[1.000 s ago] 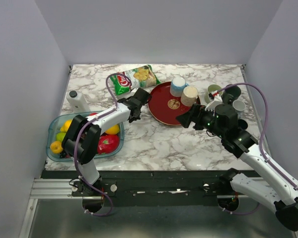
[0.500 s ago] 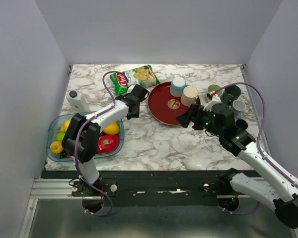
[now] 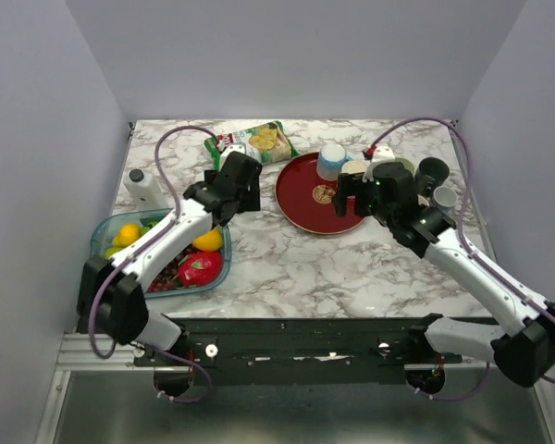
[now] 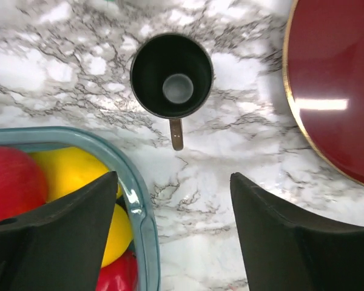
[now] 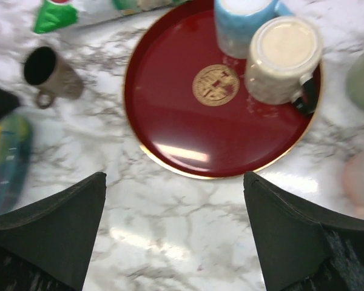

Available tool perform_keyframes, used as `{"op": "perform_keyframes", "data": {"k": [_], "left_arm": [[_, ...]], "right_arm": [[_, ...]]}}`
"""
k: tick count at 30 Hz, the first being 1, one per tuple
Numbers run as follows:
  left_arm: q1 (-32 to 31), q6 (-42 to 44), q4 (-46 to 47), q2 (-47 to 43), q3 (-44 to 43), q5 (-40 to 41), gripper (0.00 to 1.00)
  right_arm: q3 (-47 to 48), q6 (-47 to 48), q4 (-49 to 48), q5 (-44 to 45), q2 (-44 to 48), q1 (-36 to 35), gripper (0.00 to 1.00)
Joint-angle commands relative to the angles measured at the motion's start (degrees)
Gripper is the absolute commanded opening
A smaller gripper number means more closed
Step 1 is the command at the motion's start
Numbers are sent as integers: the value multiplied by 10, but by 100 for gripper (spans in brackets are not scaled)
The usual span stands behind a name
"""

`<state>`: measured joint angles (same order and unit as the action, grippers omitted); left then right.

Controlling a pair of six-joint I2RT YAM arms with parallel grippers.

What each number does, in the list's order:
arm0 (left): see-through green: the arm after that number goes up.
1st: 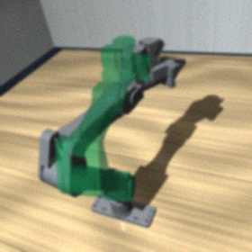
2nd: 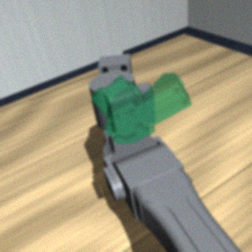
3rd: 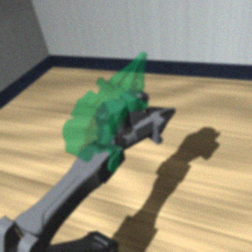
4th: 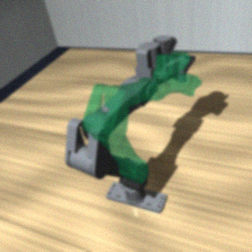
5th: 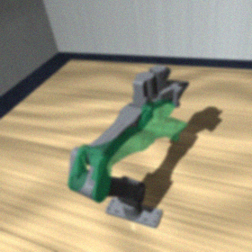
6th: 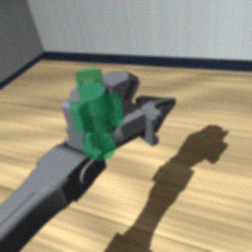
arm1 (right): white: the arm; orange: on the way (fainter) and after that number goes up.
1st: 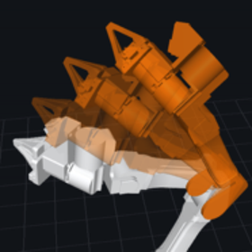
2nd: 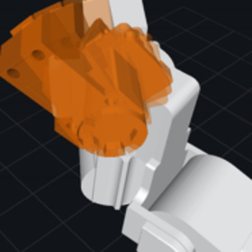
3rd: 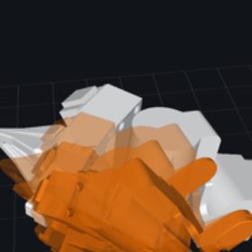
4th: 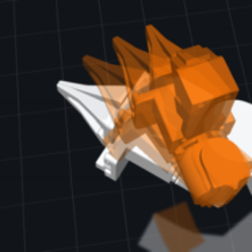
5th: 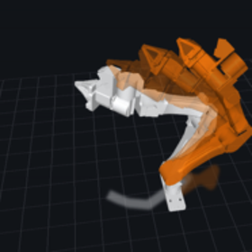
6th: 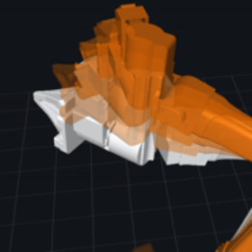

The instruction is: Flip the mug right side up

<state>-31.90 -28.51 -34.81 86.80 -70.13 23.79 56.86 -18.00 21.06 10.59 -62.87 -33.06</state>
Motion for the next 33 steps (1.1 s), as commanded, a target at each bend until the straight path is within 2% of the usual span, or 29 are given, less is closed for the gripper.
{"op": "perform_keyframes", "data": {"k": [1,3,10,15,19,27,33], "left_arm": [[-9,19,-6,-114,37,-51,97],[-9,39,6,-164,53,-70,99],[-10,57,11,-245,36,-132,99],[-10,53,39,-283,80,-179,99],[-10,52,45,-288,92,-199,99],[-9,51,51,-271,98,-208,99],[-10,52,47,-255,96,-209,99]], "right_arm": [[61,189,31,81,-101,6,100],[87,250,40,100,-140,12,100],[216,313,108,109,-288,96,97],[321,371,194,5,-398,142,92],[383,382,245,-71,-466,177,89],[416,385,261,-160,-527,196,85],[430,403,278,-215,-560,196,77]]}}
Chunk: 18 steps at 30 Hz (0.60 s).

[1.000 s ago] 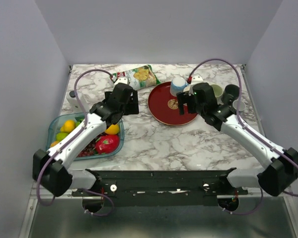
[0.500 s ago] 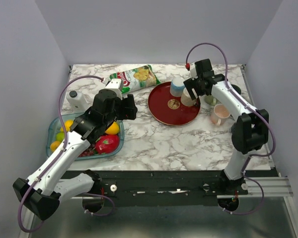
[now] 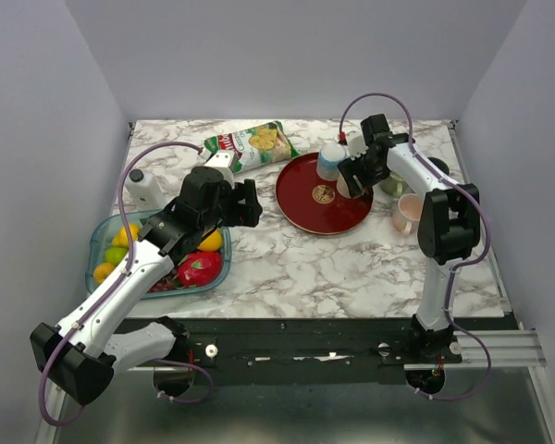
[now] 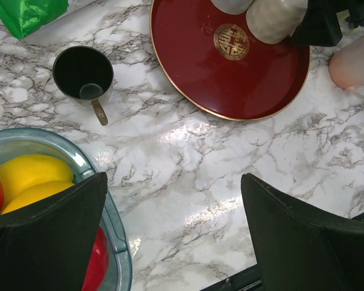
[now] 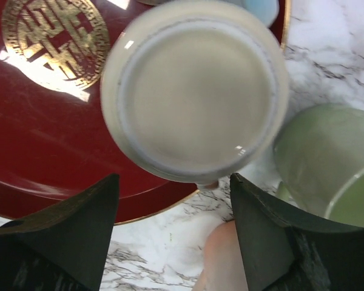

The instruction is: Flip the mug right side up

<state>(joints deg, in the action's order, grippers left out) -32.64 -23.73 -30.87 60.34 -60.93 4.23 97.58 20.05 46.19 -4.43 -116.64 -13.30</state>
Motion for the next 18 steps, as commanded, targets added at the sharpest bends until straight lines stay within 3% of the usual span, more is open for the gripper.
{"op": "perform_keyframes", "data": {"k": [1,6,13,18], "left_arm": [[-1,3,8,10,5,-13,99],[-2,3,13,12,9,-17,99],[-1,5,13,10,12,-16,99],[-1,4,15,6,18,-17,99]], "right_arm": [[20,24,27,-71,-22,-1,74],[3,24,8,-70,-13,-1,67],[-18,7,-11,-52,3,-1,46],[-45,-14,-42,-15,8,-1,48]]}}
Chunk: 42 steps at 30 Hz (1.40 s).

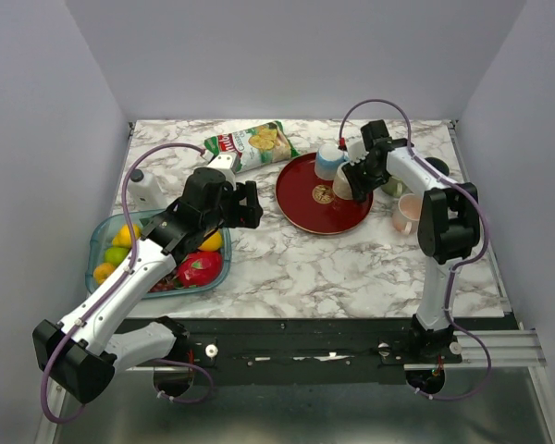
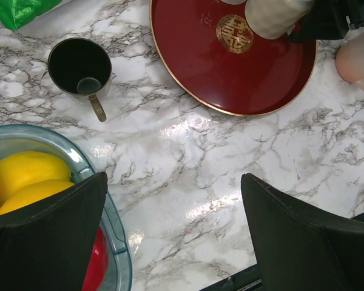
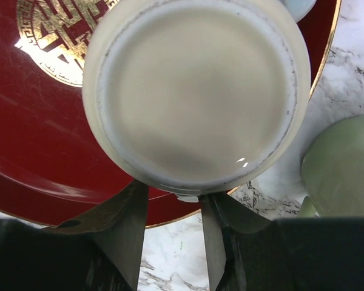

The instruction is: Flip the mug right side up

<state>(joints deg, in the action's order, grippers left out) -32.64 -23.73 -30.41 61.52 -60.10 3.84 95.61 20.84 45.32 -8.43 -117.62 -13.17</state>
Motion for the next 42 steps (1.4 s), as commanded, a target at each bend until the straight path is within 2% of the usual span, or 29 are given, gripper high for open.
{"op": "perform_keyframes", "data": {"k": [1,3,6,7,8,10,13,14,15,17,22,28,31,35,40,42], "left_arm": [[-2,5,10,-5,9,-13,99],[-2,4,7,-6,9,-13,99],[-1,5,7,-9,10,-13,99],[-1,4,6,-10,10,-13,99],[-2,3,5,-11,13,-11,99],[-2,2,3,-15,15,-8,99],[-1,-1,3,-21,21,-6,99],[-1,-4,4,-22,24,-5,99],[-2,-6,6,-25,26,-5,99],[-2,-9,9,-24,29,-7,99],[-1,-14,11,-11,29,-9,99],[-2,-17,14,-3,31,-12,99],[-1,-18,16,-2,31,-12,99],[-2,-18,17,4,31,-12,99],[-2,-17,18,9,30,-13,99],[-1,-17,19,8,30,-14,99]], "right_arm": [[-31,-24,-42,25,21,-3,49],[-47,-37,-71,19,30,-3,48],[-70,-54,-103,15,45,-2,32],[-76,-57,-111,17,49,-3,18],[-82,-59,-123,16,54,-3,14],[-94,-64,-131,22,63,-3,13],[-100,-65,-139,24,71,-3,31],[-101,-64,-139,22,71,-2,43],[-101,-65,-139,22,72,-3,51],[-108,-65,-145,20,78,-3,59],[-126,-66,-162,11,92,-2,59],[-121,-65,-165,11,72,-3,55],[-118,-66,-165,13,64,-3,50],[-121,-73,-182,21,65,-3,35],[-112,-73,-178,28,58,-3,26],[-105,-73,-170,24,50,-3,7]]}}
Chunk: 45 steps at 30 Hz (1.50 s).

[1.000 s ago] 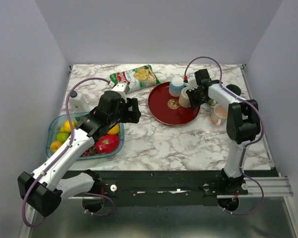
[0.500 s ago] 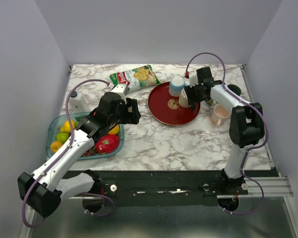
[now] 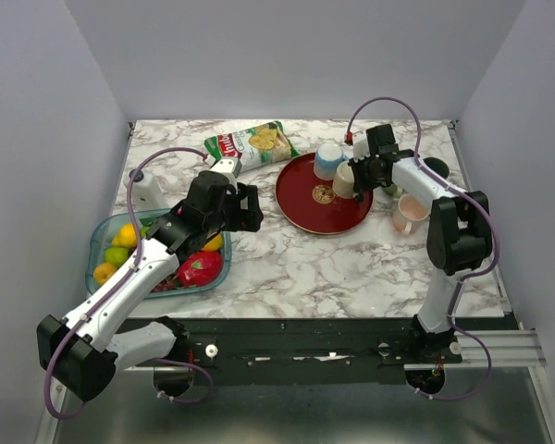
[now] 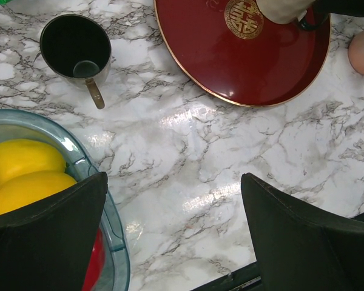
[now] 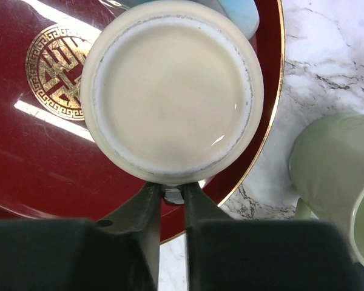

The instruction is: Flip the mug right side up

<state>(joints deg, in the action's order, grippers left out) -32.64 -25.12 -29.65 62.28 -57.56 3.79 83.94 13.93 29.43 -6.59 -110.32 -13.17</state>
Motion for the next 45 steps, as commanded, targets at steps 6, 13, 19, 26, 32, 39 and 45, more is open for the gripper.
{"op": "perform_keyframes", "data": {"k": [6,13,19,26,32,39,45], "left_arm": [[-2,-6,13,-2,5,-19,99],[-1,-21,26,-24,20,-38,99],[-1,-37,37,-56,43,-72,99],[-2,-105,209,-109,105,-213,99],[-7,-261,506,-127,195,-352,99],[-39,-319,628,-93,191,-360,99],[-102,-318,652,-55,151,-309,99]], "right_arm": [[3,-19,-3,-14,5,-3,1],[-110,-168,-67,-112,159,-3,1],[-194,-325,-138,-219,294,-2,1],[-315,-549,-347,-329,441,-8,1],[-394,-693,-521,-333,542,-34,1],[-430,-805,-619,-311,587,-77,1],[-440,-834,-655,-278,600,-113,1]]}}
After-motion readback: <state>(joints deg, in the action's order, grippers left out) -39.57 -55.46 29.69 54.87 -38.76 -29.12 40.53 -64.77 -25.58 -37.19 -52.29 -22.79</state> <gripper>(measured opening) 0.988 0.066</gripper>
